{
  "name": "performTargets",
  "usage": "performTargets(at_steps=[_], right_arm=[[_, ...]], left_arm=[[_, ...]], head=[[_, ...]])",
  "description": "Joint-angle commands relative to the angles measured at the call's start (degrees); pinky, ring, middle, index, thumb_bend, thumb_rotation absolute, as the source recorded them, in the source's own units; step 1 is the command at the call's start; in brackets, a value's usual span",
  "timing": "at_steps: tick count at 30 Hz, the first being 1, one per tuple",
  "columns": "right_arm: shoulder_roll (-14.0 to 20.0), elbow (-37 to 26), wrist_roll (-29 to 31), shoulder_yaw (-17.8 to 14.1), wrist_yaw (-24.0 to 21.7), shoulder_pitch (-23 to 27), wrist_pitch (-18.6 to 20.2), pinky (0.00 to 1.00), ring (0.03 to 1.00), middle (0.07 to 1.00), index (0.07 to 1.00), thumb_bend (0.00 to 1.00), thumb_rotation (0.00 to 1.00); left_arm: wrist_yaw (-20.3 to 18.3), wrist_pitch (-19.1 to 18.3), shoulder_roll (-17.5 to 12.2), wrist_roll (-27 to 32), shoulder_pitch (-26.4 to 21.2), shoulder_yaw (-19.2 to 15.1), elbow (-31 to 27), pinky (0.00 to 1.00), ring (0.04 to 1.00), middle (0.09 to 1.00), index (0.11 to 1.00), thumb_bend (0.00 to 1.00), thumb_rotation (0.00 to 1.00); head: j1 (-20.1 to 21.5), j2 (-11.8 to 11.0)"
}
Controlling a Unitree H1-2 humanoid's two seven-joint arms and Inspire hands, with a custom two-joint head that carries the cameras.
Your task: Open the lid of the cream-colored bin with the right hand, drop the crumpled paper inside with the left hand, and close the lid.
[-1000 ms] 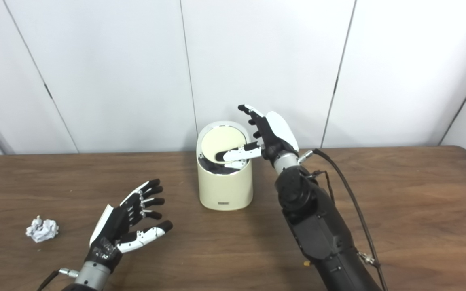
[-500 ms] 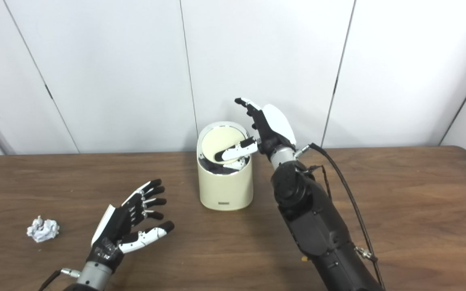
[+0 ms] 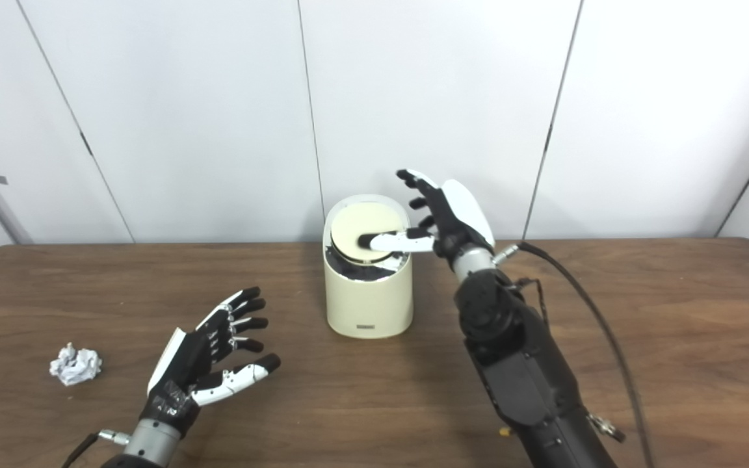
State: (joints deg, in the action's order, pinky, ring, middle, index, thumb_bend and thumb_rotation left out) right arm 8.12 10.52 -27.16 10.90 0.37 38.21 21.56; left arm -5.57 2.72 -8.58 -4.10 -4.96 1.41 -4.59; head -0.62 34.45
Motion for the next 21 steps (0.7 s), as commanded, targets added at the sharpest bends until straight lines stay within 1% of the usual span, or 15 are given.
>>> performTargets(at_steps=[1, 4, 5, 7, 9, 11, 12, 13, 15, 17, 19, 21], right_arm=[[0.85, -3.93, 1.81, -2.65, 0.53, 2.33, -1.04, 0.69, 0.823, 0.883, 0.862, 0.68, 0.62], [1.33, -6.07, 5.11, -6.29, -0.08, 0.76, -0.24, 0.71, 0.814, 0.866, 0.865, 0.66, 0.68], [1.54, -6.57, 5.52, -7.22, 0.09, 0.04, 0.09, 0.7, 0.801, 0.857, 0.867, 0.65, 0.7], [2.19, -7.03, 5.75, -8.35, 0.79, -1.71, -0.64, 0.67, 0.766, 0.829, 0.868, 0.63, 0.72], [2.56, -7.29, 6.51, -9.29, 1.19, -3.52, -1.66, 0.67, 0.757, 0.818, 0.866, 0.63, 0.71], [2.82, -7.61, 7.89, -10.36, 1.41, -5.99, -2.79, 0.73, 0.794, 0.83, 0.865, 0.62, 0.65], [3.04, -8.06, 8.58, -10.66, 1.29, -7.56, -3.9, 0.75, 0.802, 0.833, 0.865, 0.62, 0.63], [3.28, -8.4, 8.99, -10.68, 1.27, -9.12, -5.43, 0.73, 0.796, 0.833, 0.855, 0.61, 0.56], [3.65, -8.64, 9.44, -10.58, 1.25, -11.45, -7.62, 0.69, 0.778, 0.825, 0.837, 0.59, 0.49], [3.74, -8.7, 9.23, -10.12, 1.48, -14.06, -9.39, 0.66, 0.771, 0.835, 0.855, 0.6, 0.47], [3.7, -8.5, 9.35, -9.9, 1.67, -16.19, -11.62, 0.63, 0.758, 0.841, 0.879, 0.64, 0.48], [3.54, -8.63, 9.92, -9.92, 1.33, -17.46, -12.84, 0.63, 0.756, 0.848, 0.892, 0.66, 0.47]], left_arm=[[-0.1, 0.86, -0.4, 0.14, -1.98, -0.13, -1.26, 0.65, 0.791, 0.868, 0.901, 0.73, 0.21], [-0.29, 0.58, -0.54, 0.35, -1.89, -0.18, -1.48, 0.65, 0.794, 0.874, 0.903, 0.73, 0.22], [-0.32, 0.49, -0.53, 0.39, -1.83, -0.19, -1.59, 0.65, 0.795, 0.874, 0.903, 0.73, 0.21], [-0.52, 0.47, -0.59, 0.56, -1.71, -0.18, -1.83, 0.65, 0.796, 0.875, 0.905, 0.72, 0.21], [-0.68, 0.29, -0.58, 0.62, -1.67, -0.2, -2.04, 0.65, 0.797, 0.874, 0.907, 0.71, 0.2], [-0.79, 0.23, -0.43, 0.62, -1.72, -0.28, -2.01, 0.64, 0.795, 0.872, 0.904, 0.72, 0.2], [-0.84, 0.26, -0.37, 0.59, -1.74, -0.3, -2.0, 0.64, 0.794, 0.872, 0.904, 0.72, 0.2], [-0.85, 0.3, -0.34, 0.52, -1.75, -0.3, -2.0, 0.64, 0.795, 0.873, 0.903, 0.72, 0.2], [-0.89, 0.21, -0.28, 0.52, -1.72, -0.31, -2.13, 0.64, 0.793, 0.872, 0.901, 0.72, 0.2], [-0.89, 0.02, -0.17, 0.51, -1.73, -0.29, -2.23, 0.64, 0.793, 0.869, 0.899, 0.72, 0.2], [-0.89, -0.13, -0.13, 0.48, -1.67, -0.28, -2.38, 0.64, 0.792, 0.869, 0.9, 0.72, 0.2], [-0.88, -0.3, -0.11, 0.49, -1.67, -0.3, -2.44, 0.63, 0.792, 0.869, 0.9, 0.72, 0.19]], head=[[0.03, 0.12], [0.15, 0.08], [0.15, 0.09], [0.23, 0.2], [0.3, 0.31], [0.3, 0.38], [0.29, 0.46], [0.32, 0.62], [0.24, 0.73], [0.24, 0.73], [-0.03, 0.88], [-0.03, 0.88]])
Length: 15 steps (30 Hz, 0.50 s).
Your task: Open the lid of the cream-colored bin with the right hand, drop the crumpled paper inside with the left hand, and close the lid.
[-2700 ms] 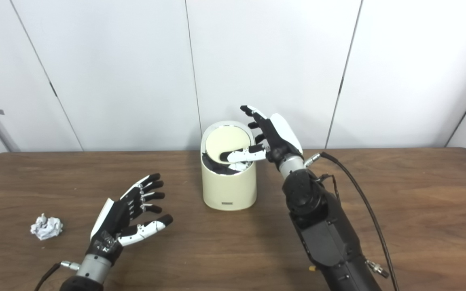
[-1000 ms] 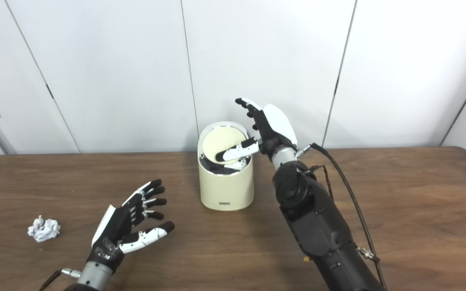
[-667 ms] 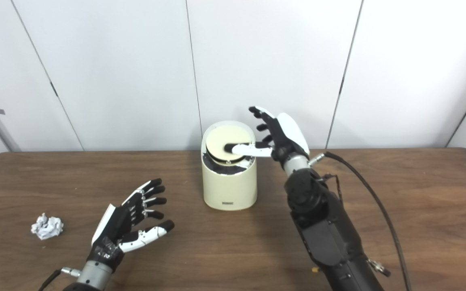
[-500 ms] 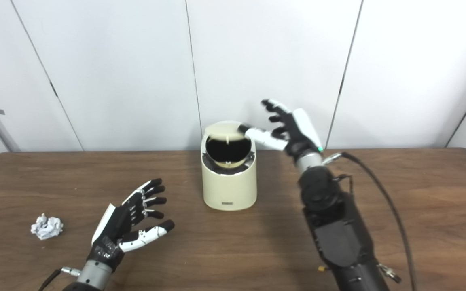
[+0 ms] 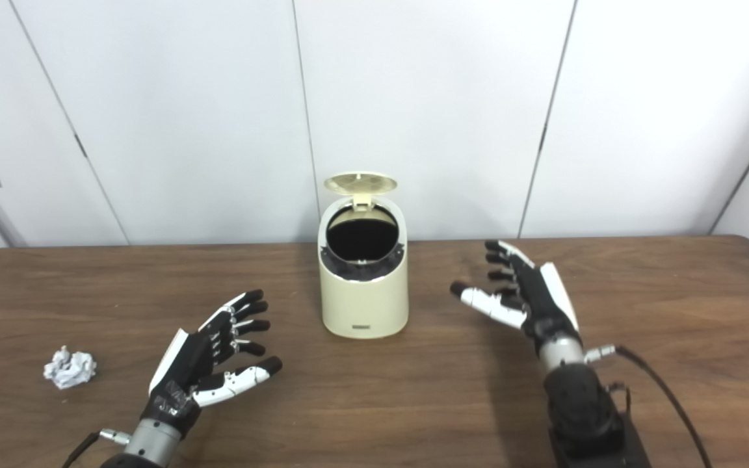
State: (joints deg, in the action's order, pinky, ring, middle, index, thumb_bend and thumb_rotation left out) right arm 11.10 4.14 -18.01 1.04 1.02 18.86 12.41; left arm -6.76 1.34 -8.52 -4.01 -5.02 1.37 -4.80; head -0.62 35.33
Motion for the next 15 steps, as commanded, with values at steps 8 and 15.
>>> performTargets(at_steps=[8, 15], right_arm=[[2.54, -2.14, -0.38, 1.56, 0.4, -1.23, -10.12, 0.62, 0.776, 0.856, 0.893, 0.73, 0.31], [5.14, -0.43, -1.26, 1.66, 0.35, -1.61, -12.75, 0.62, 0.779, 0.867, 0.903, 0.75, 0.12]], left_arm=[[0.91, 1.26, 0.66, -0.41, -1.56, -0.07, -2.49, 0.65, 0.782, 0.868, 0.899, 0.73, 0.2], [2.37, 2.17, 3.19, -2.3, -2.13, 0.99, -1.52, 0.65, 0.784, 0.858, 0.89, 0.75, 0.2]], head=[[-7.94, -0.44], [-18.11, -2.34]])
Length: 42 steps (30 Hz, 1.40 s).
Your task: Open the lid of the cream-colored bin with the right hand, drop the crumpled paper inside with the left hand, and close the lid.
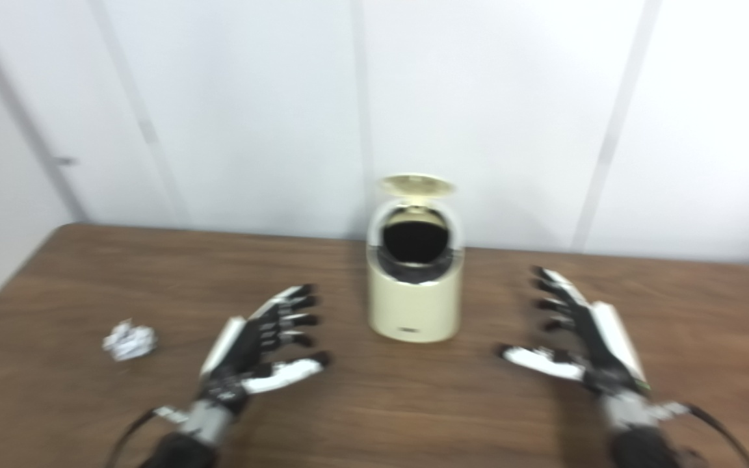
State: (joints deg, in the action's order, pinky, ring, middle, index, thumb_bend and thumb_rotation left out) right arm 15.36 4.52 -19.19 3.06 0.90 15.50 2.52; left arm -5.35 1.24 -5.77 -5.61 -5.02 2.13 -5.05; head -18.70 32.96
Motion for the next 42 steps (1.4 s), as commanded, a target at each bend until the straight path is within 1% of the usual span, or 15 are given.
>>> performTargets(at_steps=[1, 4, 7, 13, 16, 18, 20, 23, 27, 29, 31, 34, 38, 40, 42], right_arm=[[1.11, -0.68, 0.04, -0.41, 0.38, 1.8, -3.03, 0.62, 0.781, 0.869, 0.906, 0.75, 0.11], [1.22, -2.66, 0.55, -0.73, -0.89, 1.87, 0.01, 0.62, 0.775, 0.872, 0.905, 0.75, 0.08], [1.14, -4.73, 1.25, -1.09, -2.44, 1.75, 3.65, 0.64, 0.8, 0.887, 0.914, 0.73, 0.06], [1.57, -5.25, 0.23, -0.75, -2.62, 1.68, 2.87, 0.58, 0.784, 0.881, 0.906, 0.76, 0.08], [1.72, -5.31, 0.41, -0.73, -3.01, 1.57, 2.83, 0.57, 0.779, 0.878, 0.904, 0.75, 0.09], [1.71, -5.54, 0.5, -0.75, -3.19, 1.51, 3.05, 0.57, 0.778, 0.878, 0.904, 0.75, 0.1], [1.61, -5.87, 0.43, -0.75, -3.32, 1.46, 3.38, 0.55, 0.774, 0.877, 0.901, 0.75, 0.1], [1.58, -5.92, -0.28, -0.49, -3.33, 1.3, 3.62, 0.53, 0.763, 0.875, 0.9, 0.75, 0.12], [1.31, -6.01, -1.14, -0.02, -3.5, 1.34, 4.33, 0.51, 0.757, 0.88, 0.905, 0.74, 0.12], [1.23, -6.25, -1.4, 0.22, -3.63, 1.43, 4.48, 0.51, 0.755, 0.884, 0.908, 0.74, 0.12], [1.15, -6.57, -1.6, 0.38, -3.73, 1.46, 4.61, 0.51, 0.754, 0.875, 0.908, 0.73, 0.13], [0.89, -6.72, -1.31, 0.18, -3.72, 1.56, 4.96, 0.51, 0.756, 0.871, 0.905, 0.74, 0.13], [0.92, -6.92, -1.61, 0.24, -3.63, 1.59, 5.25, 0.51, 0.754, 0.873, 0.905, 0.75, 0.14], [1.04, -7.09, -1.84, 0.33, -3.61, 1.53, 5.3, 0.5, 0.749, 0.87, 0.904, 0.74, 0.14], [1.09, -7.03, -1.68, 0.27, -3.63, 1.48, 5.07, 0.49, 0.749, 0.871, 0.904, 0.74, 0.15]], left_arm=[[1.28, 2.38, 0.66, -1.31, -2.12, 0.45, -1.29, 0.65, 0.783, 0.857, 0.888, 0.75, 0.2], [2.52, 2.74, 1.01, -4.25, -2.25, 1.09, -1.46, 0.62, 0.78, 0.849, 0.878, 0.76, 0.21], [2.73, 1.11, 1.09, -5.49, -2.19, 1.12, -2.99, 0.61, 0.772, 0.84, 0.871, 0.77, 0.2], [0.07, -7.57, -2.1, -5.55, -1.41, -0.51, -11.78, 0.62, 0.742, 0.823, 0.857, 0.76, 0.18], [-1.08, -11.52, -5.27, -9.19, -1.46, -0.4, -16.06, 0.61, 0.752, 0.811, 0.837, 0.72, 0.15], [-2.18, -15.17, -7.28, -11.25, -1.63, -0.54, -19.1, 0.6, 0.747, 0.8, 0.824, 0.71, 0.12], [-3.65, -18.74, -9.94, -14.34, -2.02, -0.53, -22.23, 0.55, 0.705, 0.773, 0.799, 0.69, 0.09], [-6.22, -22.46, -13.74, -17.4, -2.74, -0.77, -25.76, 0.49, 0.635, 0.732, 0.747, 0.69, 0.03], [-11.21, -26.6, -19.66, -18.99, -4.02, -1.06, -28.66, 0.53, 0.643, 0.71, 0.72, 0.73, 0.0], [-12.73, -27.71, -21.21, -18.33, -4.55, -2.11, -28.59, 0.54, 0.656, 0.715, 0.719, 0.74, 0.0], [-13.7, -28.0, -22.07, -17.58, -4.86, -3.4, -28.19, 0.51, 0.663, 0.736, 0.73, 0.75, 0.0], [-16.34, -28.13, -23.85, -18.89, -5.65, -5.6, -27.47, 0.51, 0.664, 0.742, 0.737, 0.76, 0.0], [-22.21, -28.15, -24.61, -24.06, -6.88, -8.33, -27.44, 0.52, 0.688, 0.767, 0.743, 0.77, 0.0], [-23.99, -28.15, -24.93, -26.27, -7.36, -9.07, -27.54, 0.51, 0.688, 0.766, 0.74, 0.79, 0.0], [-24.79, -28.14, -26.19, -28.15, -7.73, -9.08, -27.51, 0.5, 0.683, 0.759, 0.735, 0.8, 0.0]], head=[[-0.42, -0.04], [-3.7, -0.66], [-5.58, -1.17], [-7.53, -1.71], [-8.2, -2.04], [-8.42, -1.86], [-8.5, -1.65], [-8.33, -1.39], [-8.31, -1.23], [-7.97, -1.28], [-7.67, -1.25], [-7.4, -1.13], [-7.43, -1.31], [-7.38, -1.27], [-7.32, -1.3]])
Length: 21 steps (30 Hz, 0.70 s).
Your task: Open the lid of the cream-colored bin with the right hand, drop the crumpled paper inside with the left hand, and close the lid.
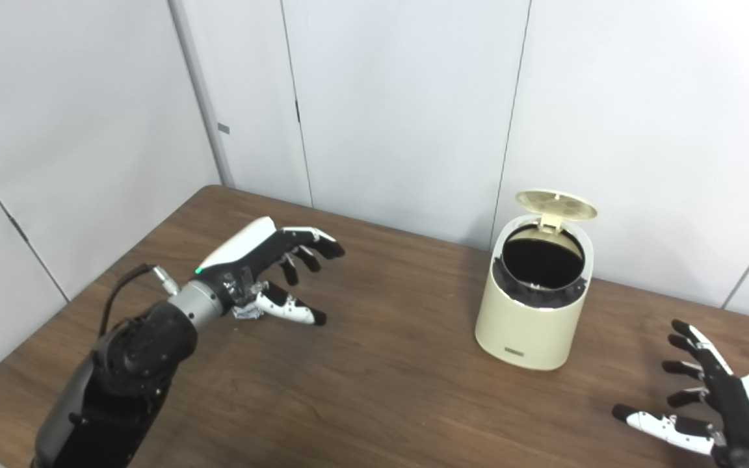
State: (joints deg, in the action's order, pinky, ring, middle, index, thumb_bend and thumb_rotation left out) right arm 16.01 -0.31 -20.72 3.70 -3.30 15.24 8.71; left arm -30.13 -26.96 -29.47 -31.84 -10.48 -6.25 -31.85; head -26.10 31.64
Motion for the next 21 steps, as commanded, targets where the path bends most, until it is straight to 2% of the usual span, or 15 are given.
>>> performTargets(at_steps=[1, 4, 7, 11, 16, 21], right_arm=[[0.51, -2.13, -0.17, -0.38, 0.62, 1.74, -1.31, 0.49, 0.748, 0.87, 0.904, 0.75, 0.16], [0.5, -1.99, -0.31, -0.45, 0.75, 1.82, -1.1, 0.48, 0.742, 0.863, 0.901, 0.75, 0.17], [0.32, -2.31, 0.01, -0.59, 0.6, 1.78, -0.74, 0.48, 0.742, 0.864, 0.898, 0.76, 0.16], [0.32, -2.82, 0.26, -0.57, 0.25, 1.68, -0.37, 0.49, 0.74, 0.865, 0.898, 0.75, 0.15], [0.5, -3.32, 0.47, -0.69, -0.47, 1.37, 0.56, 0.54, 0.773, 0.878, 0.898, 0.81, 0.14], [0.75, -3.37, 0.45, -0.76, -0.62, 1.08, 0.64, 0.53, 0.768, 0.886, 0.903, 0.84, 0.14]], left_arm=[[-0.24, 0.08, -3.42, -2.86, -2.38, -0.43, -0.58, 0.49, 0.677, 0.755, 0.733, 0.81, 0.0], [-1.36, 0.09, -5.76, -6.61, -2.52, 0.26, 0.12, 0.5, 0.661, 0.749, 0.728, 0.82, 0.0], [-0.24, 1.36, -7.74, -7.37, -1.95, 0.75, 2.0, 0.5, 0.652, 0.746, 0.726, 0.86, 0.0], [-0.69, 0.81, -8.96, -7.52, -1.59, 0.8, 3.75, 0.49, 0.658, 0.752, 0.733, 0.87, 0.0], [-0.46, 1.67, -10.48, -8.43, -1.15, 1.6, 5.44, 0.51, 0.667, 0.743, 0.735, 0.88, 0.0], [0.72, 3.58, -12.12, -8.58, -0.44, 1.82, 7.7, 0.46, 0.598, 0.679, 0.715, 0.9, 0.0]], head=[[0.09, 0.02], [0.1, 0.14], [0.1, 0.14], [0.11, 0.13], [0.22, -0.01], [0.17, 0.08]])
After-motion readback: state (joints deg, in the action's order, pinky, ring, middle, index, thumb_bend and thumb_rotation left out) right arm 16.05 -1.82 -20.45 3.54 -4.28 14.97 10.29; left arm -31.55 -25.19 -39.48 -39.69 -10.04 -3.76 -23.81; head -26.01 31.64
